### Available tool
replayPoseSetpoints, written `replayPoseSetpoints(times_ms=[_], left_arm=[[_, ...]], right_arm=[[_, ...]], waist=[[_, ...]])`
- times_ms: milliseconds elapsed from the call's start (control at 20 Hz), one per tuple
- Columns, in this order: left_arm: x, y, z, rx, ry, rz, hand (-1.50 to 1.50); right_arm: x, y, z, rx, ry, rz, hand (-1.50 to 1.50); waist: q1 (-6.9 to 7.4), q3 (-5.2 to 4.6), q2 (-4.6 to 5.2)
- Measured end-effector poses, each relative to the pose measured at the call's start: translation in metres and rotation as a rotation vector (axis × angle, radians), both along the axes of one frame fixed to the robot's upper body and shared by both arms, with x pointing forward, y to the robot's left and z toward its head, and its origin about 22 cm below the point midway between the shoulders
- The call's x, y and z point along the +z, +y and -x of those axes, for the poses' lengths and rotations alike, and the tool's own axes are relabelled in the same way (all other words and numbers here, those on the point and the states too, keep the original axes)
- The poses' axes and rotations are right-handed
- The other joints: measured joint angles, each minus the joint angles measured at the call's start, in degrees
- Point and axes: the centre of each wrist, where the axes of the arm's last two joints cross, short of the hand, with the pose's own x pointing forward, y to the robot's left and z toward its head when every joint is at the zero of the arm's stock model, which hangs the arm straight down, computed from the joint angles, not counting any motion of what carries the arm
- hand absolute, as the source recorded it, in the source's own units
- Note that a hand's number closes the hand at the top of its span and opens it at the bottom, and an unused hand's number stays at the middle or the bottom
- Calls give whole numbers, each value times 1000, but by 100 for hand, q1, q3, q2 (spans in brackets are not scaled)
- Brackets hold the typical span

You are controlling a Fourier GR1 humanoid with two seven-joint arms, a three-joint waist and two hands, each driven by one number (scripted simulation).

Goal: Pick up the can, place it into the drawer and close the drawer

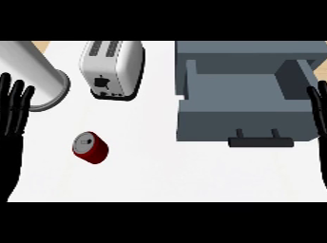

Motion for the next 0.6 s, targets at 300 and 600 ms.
replayPoseSetpoints(times_ms=[300,600], left_arm=[[4,15,4,-293,-20,19,-150],[-12,53,5,-373,254,-74,-150]], right_arm=[[-1,6,1,39,0,-12,-150],[-22,-10,12,-135,221,-68,-150]], waist=[[-1,-20,206],[-30,-19,263]])
